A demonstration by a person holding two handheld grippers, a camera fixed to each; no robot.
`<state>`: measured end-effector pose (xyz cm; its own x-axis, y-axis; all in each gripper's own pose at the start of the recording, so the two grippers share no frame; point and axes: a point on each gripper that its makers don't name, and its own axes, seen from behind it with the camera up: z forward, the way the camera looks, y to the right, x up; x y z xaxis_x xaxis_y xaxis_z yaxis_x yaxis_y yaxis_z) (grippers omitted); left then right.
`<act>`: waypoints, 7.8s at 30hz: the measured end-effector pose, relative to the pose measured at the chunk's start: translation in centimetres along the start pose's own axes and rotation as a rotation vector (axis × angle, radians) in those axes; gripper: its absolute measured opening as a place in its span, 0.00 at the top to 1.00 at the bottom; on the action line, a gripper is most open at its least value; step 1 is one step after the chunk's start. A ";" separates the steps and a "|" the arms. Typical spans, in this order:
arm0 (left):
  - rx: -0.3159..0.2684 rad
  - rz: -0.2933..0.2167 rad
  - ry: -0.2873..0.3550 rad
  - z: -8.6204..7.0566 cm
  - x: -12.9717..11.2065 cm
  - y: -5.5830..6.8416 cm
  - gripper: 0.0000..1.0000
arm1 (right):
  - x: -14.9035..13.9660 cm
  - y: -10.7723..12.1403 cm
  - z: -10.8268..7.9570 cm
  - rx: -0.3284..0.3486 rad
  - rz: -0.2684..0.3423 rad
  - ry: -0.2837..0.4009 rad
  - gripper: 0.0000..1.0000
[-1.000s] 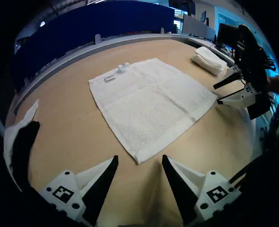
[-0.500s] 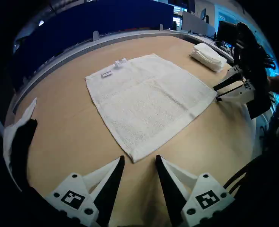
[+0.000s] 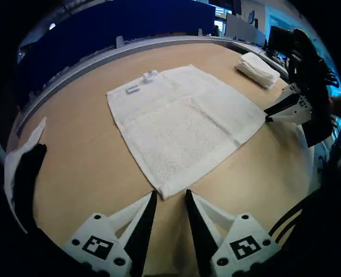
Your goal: Fold towel
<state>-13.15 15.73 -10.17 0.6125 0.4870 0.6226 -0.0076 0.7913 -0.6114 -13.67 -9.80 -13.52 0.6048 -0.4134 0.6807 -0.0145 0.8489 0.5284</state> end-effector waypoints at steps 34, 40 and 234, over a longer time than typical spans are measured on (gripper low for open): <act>0.011 -0.051 0.021 -1.3 1.1 0.1 0.94 | 1.9 0.7 -0.9 -0.045 0.021 0.038 0.89; 0.015 -0.079 0.043 -2.5 2.0 0.0 0.94 | 3.4 0.6 -2.0 -0.045 0.022 0.068 0.89; 0.244 -0.459 0.071 -10.5 -3.9 -4.4 0.09 | 5.2 2.9 0.0 0.032 -0.098 -0.033 0.95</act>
<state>-7.21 6.45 -15.02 0.6483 0.0501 0.7597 0.0953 0.9847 -0.1462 -10.57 -9.52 -8.47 0.5776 -0.5048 0.6415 0.0177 0.7934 0.6085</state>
